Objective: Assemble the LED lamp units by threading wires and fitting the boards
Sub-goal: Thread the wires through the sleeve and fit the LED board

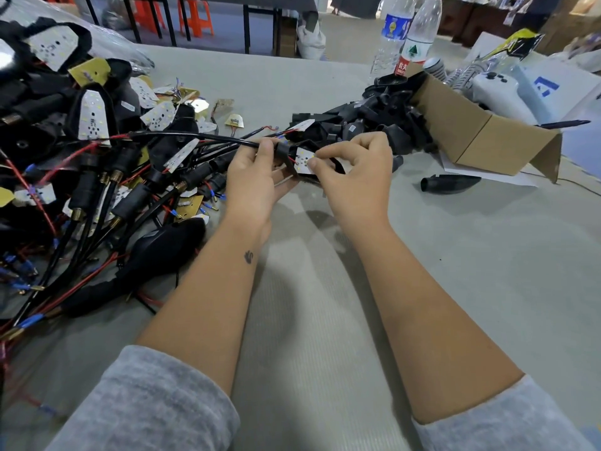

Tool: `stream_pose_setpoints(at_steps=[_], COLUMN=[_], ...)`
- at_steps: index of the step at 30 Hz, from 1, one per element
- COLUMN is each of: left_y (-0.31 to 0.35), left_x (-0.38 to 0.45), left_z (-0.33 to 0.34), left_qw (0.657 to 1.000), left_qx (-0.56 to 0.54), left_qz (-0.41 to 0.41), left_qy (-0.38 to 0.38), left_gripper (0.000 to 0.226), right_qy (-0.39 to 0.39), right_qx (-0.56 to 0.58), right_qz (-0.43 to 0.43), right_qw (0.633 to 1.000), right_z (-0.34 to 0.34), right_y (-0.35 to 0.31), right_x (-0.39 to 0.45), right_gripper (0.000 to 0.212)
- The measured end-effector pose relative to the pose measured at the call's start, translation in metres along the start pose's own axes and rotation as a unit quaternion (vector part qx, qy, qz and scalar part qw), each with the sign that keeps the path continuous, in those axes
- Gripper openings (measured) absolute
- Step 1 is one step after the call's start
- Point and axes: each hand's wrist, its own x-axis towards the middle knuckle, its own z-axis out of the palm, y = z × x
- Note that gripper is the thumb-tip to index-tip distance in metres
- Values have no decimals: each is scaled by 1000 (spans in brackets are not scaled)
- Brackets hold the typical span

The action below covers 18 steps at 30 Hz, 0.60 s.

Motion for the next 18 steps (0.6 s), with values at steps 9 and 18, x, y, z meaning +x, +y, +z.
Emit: stream_pose_setpoints(at_steps=[9,18], left_y=[0,4], left_x=[6,-12], left_z=[-5,2], left_qw=[999,963], left_qx=[31,188], left_qz=[21,-3], left_qy=[31,-191], left_gripper=[27,26], right_qy=[-145,-182], right_qx=[92,315], right_qz=[80,240], right_qw=[982,900], right_z=[1,-10], right_y=[-1,-4], right_x=[-3,6], right_gripper=[24,40])
